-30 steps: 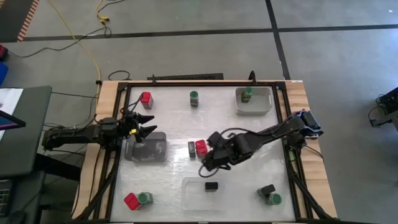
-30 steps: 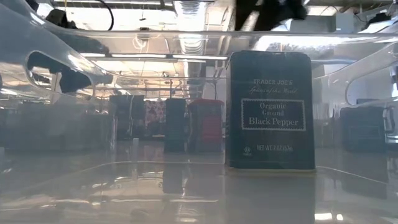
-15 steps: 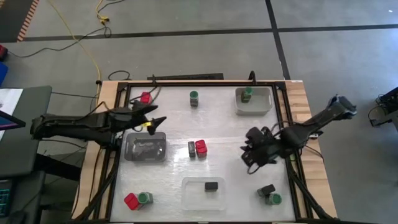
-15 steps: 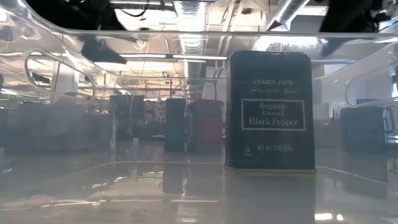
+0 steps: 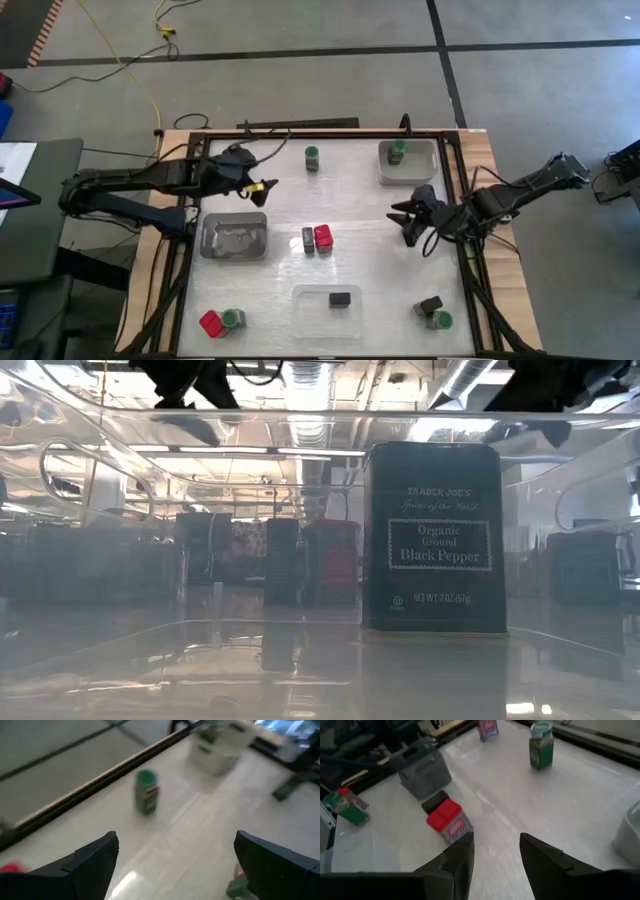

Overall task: Sort spices by type
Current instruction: Put the top left red seasoning can into the black bin

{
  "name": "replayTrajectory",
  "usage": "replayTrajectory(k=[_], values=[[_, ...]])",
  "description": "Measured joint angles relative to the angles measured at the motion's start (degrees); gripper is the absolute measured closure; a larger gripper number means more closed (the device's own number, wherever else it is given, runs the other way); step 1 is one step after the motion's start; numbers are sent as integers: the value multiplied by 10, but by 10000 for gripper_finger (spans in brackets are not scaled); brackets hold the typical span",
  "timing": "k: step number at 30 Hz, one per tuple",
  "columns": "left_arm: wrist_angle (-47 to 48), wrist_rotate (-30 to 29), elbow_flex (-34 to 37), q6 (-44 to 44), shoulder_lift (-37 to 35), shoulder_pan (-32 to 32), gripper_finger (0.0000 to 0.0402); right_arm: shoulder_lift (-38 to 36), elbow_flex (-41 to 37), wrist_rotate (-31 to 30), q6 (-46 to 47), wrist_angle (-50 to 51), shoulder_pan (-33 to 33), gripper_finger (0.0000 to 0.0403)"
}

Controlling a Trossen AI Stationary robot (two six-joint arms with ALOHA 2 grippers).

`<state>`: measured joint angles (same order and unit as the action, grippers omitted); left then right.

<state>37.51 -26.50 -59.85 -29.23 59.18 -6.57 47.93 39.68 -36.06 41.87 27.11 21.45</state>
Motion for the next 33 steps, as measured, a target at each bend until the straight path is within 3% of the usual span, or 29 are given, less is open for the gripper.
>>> replayTrajectory(k=[4,7,20,25,33], values=[[116,25,-47,-79,16,-61,22,1,0,17,-2,-6,-12,218],[167,56,-61,-84,25,-115,22,5,0,25,6,-6,-13,218],[220,190,-64,-16,96,-390,30,5,0,33,47,-7,-21,218],[220,204,-64,37,157,-439,30,5,0,33,55,-10,-38,218],[209,227,-64,83,243,-468,30,5,0,33,63,-10,-59,218]])
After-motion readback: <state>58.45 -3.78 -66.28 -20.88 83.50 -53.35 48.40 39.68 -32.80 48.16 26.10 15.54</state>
